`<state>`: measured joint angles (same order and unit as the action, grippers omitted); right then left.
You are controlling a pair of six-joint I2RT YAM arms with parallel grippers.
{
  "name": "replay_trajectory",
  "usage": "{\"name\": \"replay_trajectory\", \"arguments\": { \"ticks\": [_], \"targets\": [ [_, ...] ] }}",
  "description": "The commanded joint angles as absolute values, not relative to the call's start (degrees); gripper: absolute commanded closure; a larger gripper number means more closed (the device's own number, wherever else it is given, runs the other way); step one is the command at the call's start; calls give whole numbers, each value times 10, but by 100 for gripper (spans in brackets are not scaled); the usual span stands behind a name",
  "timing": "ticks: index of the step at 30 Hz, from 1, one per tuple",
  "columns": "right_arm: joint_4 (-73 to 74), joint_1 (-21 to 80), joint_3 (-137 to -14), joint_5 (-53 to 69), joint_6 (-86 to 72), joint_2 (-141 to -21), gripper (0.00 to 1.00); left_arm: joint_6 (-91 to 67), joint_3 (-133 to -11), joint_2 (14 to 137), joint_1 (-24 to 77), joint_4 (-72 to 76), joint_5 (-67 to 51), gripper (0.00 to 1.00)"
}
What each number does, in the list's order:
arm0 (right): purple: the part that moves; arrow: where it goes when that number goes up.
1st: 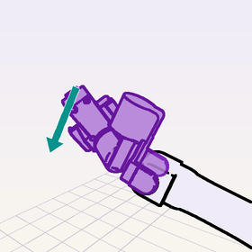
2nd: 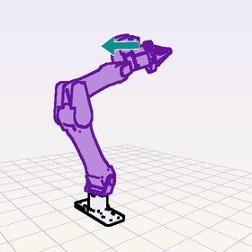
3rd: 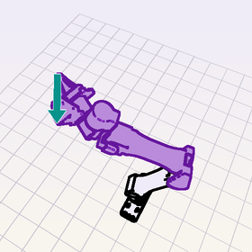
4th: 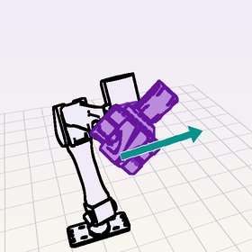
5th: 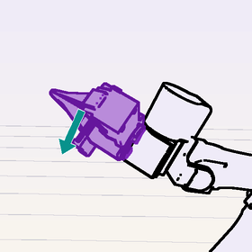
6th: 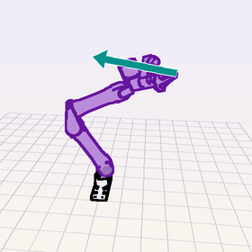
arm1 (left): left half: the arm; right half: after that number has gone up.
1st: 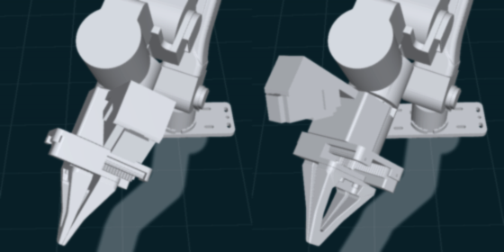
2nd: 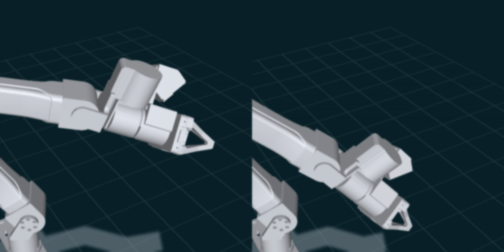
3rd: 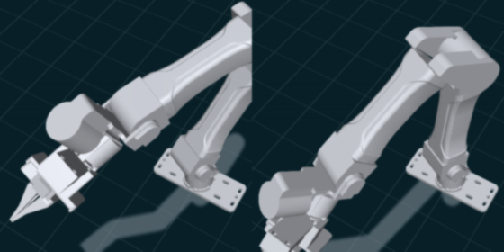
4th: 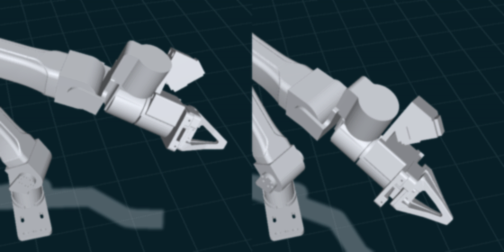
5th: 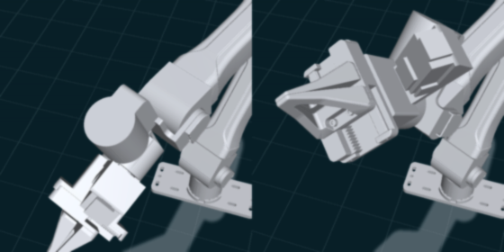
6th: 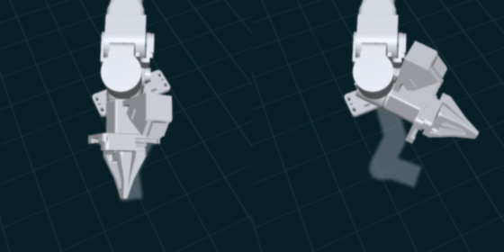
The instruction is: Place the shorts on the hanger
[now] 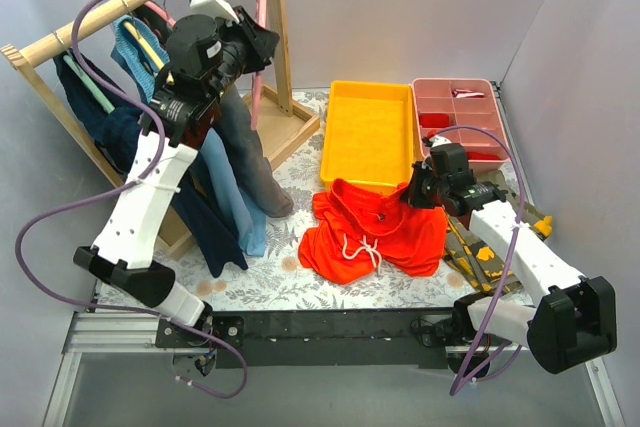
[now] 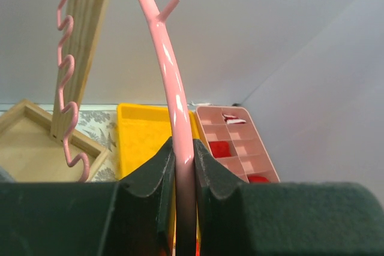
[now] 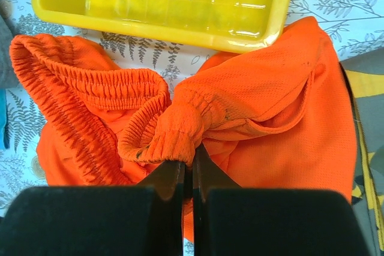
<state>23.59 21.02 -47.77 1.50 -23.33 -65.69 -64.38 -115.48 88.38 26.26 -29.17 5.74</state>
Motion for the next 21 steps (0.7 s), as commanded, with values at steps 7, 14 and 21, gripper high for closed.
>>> {"name": "replay_trajectory", "arguments": {
  "ticks": [7,14,21],
  "targets": [
    [264,209,-500,-57,-204,-607,99,-664,-1003,745,264,-277,-139,100],
    [293,209,-507,-98,-188,-584,99,-657,-952,666,264,-317,-217,100],
    [323,222,-517,-167,-178,-573,99,-683,-802,581,264,-326,-405,100]
  ]
}}
